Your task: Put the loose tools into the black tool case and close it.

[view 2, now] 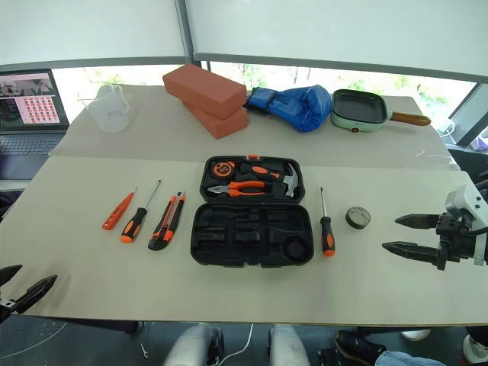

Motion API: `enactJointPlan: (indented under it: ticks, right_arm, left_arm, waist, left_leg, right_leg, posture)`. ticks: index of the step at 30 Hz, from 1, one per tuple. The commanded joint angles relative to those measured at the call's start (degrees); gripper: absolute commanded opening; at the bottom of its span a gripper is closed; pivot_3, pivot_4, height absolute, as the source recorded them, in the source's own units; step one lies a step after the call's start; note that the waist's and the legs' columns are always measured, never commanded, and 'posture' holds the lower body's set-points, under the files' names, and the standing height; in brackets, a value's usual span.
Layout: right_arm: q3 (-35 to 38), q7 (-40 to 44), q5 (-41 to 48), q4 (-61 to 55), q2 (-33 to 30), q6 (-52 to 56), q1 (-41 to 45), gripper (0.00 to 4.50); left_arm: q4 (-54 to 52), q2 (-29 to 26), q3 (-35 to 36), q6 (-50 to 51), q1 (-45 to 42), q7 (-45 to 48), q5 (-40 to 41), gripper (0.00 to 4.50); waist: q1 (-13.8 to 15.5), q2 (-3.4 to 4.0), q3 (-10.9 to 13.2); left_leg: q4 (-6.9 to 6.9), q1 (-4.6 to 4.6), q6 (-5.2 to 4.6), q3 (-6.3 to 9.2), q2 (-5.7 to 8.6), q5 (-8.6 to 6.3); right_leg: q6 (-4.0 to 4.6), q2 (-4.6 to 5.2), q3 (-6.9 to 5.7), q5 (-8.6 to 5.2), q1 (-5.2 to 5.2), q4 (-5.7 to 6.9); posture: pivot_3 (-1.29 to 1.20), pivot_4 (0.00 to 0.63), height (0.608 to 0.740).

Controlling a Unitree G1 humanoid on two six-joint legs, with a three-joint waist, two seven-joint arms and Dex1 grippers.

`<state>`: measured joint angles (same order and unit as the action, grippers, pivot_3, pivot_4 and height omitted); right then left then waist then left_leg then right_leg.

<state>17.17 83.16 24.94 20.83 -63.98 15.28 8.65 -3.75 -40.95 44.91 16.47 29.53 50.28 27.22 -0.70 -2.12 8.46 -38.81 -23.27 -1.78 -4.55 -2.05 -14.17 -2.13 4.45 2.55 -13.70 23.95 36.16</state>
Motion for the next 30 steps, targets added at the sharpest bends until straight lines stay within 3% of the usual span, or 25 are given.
enactJointPlan:
  ticks: [1, 9, 12, 18, 21, 25, 30]
  right_arm:
    - [2.7, -1.2, 1.19, -3.05, -0.05, 1.2, -1.22, 4.48]
    - [5.07, -6.01, 0.93, -6.84, 0.94, 1.16, -2.6, 4.48]
    - [5.8, -9.7, 1.33, -9.01, 1.97, 1.94, -0.97, 4.48]
    - [6.64, -13.29, 8.53, -25.05, 3.0, 12.11, 0.0, 4.48]
    - [5.83, -15.26, 11.65, -32.81, 3.75, 15.21, 0.19, 4.48]
    - [2.78, -17.88, 17.66, -45.49, 5.62, 19.44, 1.33, 4.48]
    - [-1.19, -19.72, 20.27, -51.21, 8.48, 20.11, 3.53, 4.48]
  left_arm:
    - [-0.49, -1.44, 0.01, -0.67, -0.67, -0.41, -1.01, 4.5]
    - [-2.61, -2.88, -2.81, 3.79, -3.65, -3.82, -2.68, 4.5]
    - [-7.24, -4.17, -3.21, 10.16, -5.51, -5.43, -0.64, 4.5]
    - [-17.73, -8.81, -6.2, 28.15, -16.19, -12.38, 5.55, 4.5]
    - [-21.23, -10.24, -10.37, 35.88, -21.97, -16.44, 6.64, 4.5]
    - [-22.15, -6.96, -17.73, 51.08, -35.52, -23.36, 12.07, 4.5]
    - [-19.26, -6.77, -28.63, 53.18, -42.29, -26.07, 7.89, 4.5]
  waist:
    - [0.02, 0.0, 0.0]
    - [0.03, 0.0, 0.0]
    - [-0.03, -0.01, 0.0]
    - [0.3, 0.02, 0.01]
    - [0.16, 0.0, 0.01]
    - [0.17, -0.02, 0.02]
    - [0.09, -0.13, 0.04]
  left_leg:
    - [0.0, 0.0, 0.0, 0.0, 0.0, 0.0]
    - [0.0, -0.02, 0.0, -0.06, 0.0, 0.0]
    - [0.01, -0.04, 0.0, -0.06, -0.02, 0.0]
    - [-0.03, -0.04, 0.01, -0.07, 0.0, 0.02]
    - [0.0, -0.05, 0.01, -0.04, 0.0, 0.01]
    - [0.0, -0.15, 0.01, -0.01, 0.04, 0.01]
    - [-0.05, -0.16, 0.04, 0.09, 0.14, 0.03]
  right_leg:
    - [0.0, 0.0, 0.0, 0.0, 0.0, 0.0]
    - [-0.01, 0.0, 0.04, 0.01, 0.04, 0.02]
    - [-0.02, -0.03, 0.04, 0.01, 0.08, 0.04]
    - [-0.04, -0.03, 0.06, 0.02, 0.09, 0.18]
    - [-0.08, -0.04, 0.05, 0.04, 0.06, 0.14]
    - [-0.11, -0.05, 0.04, 0.06, 0.14, 0.16]
    - [-0.16, -0.08, 0.02, 0.09, 0.08, 0.16]
  posture:
    - [0.0, 0.15, 0.738]
    - [0.0, 0.15, 0.738]
    - [0.0, 0.15, 0.738]
    - [0.0, 0.15, 0.738]
    - [0.0, 0.15, 0.738]
    - [0.0, 0.15, 0.738]
    - [0.0, 0.15, 0.738]
